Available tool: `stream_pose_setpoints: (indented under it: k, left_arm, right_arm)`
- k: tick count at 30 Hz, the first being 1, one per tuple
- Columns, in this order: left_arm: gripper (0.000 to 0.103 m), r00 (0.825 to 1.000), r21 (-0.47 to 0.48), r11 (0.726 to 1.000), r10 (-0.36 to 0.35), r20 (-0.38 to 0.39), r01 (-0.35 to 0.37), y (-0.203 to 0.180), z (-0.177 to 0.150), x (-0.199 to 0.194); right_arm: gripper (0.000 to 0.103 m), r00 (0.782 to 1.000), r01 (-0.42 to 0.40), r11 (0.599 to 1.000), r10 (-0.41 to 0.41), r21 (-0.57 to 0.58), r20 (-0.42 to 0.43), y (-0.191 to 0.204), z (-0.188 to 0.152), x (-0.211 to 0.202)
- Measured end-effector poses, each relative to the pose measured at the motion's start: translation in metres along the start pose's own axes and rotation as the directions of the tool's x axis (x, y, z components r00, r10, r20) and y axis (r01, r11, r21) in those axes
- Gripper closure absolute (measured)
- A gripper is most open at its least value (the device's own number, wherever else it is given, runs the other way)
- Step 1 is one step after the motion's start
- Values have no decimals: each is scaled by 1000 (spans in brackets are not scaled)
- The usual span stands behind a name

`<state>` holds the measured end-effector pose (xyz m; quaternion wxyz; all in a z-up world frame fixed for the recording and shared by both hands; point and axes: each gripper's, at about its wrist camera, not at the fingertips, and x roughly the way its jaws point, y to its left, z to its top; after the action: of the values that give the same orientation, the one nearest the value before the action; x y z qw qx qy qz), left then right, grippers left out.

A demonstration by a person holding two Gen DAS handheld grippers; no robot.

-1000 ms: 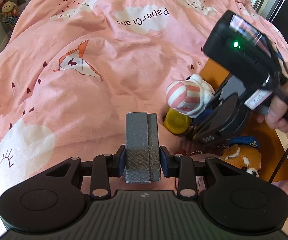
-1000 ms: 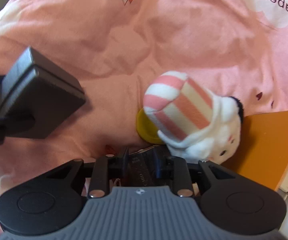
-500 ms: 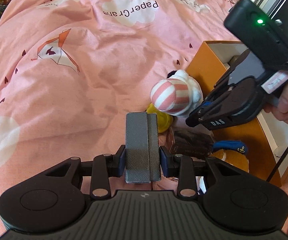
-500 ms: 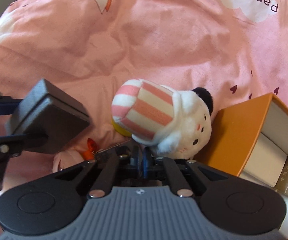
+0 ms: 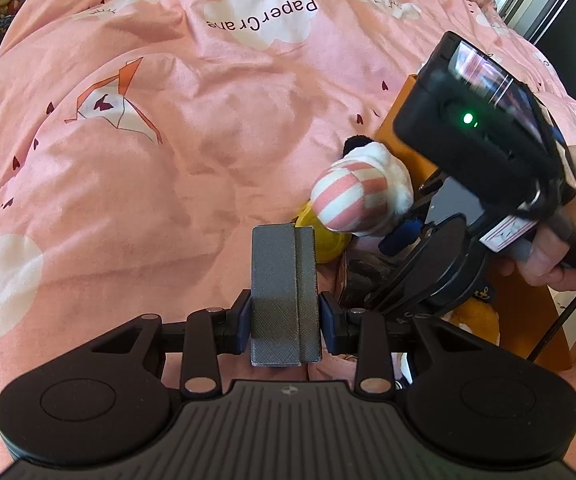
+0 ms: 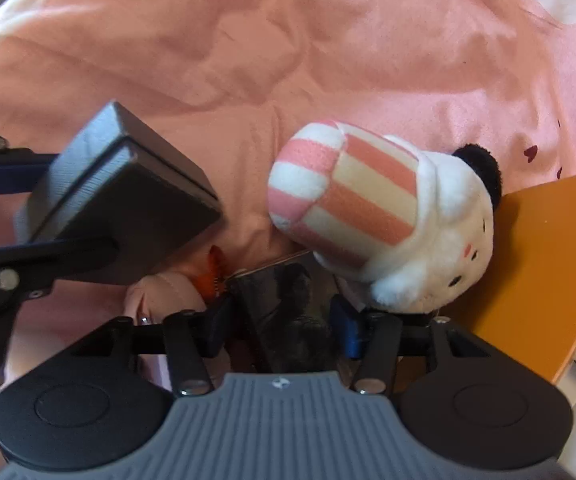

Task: Organize objects
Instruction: 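Grasp the red card box with the right gripper while the left gripper holds the grey box, then carry the red card box over the orange box with the right gripper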

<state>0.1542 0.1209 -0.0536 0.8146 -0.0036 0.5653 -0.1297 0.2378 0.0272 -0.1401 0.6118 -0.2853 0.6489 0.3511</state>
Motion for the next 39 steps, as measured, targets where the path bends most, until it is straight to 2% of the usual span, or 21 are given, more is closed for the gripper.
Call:
stream_pose_setpoints:
  k: [4,7,12,21,28,35,39]
  left_arm:
    - [64,1000,1,1000,-2,0,2,1,-1,1]
    - [64,1000,4,1000,-1,6,1,0,-2,1]
    - [64,1000,4,1000,2,8,-2,1,-3,2]
    - [64,998,-20,1000,-1,57,3,3,-2,-11]
    - [64,991,-15,1000,24,133,-22,-9,0,-36]
    - [64,970,-1,1000,29,243,-30,-35,9,-69]
    - [64,962,41,999,-10,272,-1,-58,22,-80]
  right_arm:
    - [36,1000,-10,999,11,36,-21,-5,5,13]
    - [38,999,-44,995,46,85,-22,-13,7,17]
    - [40,998,-55,996,55,65,1,-17,3,4]
    - [41,985,-92,995,84,48,152,-24,1,-50]
    - [43,946,-120,991,95,64,309,-23,-14,-94]
    - [43,886,-171,979,106,107,451,-35,-54,-147]
    - [43,856,-178,974,83,140,510,-47,-90,-171]
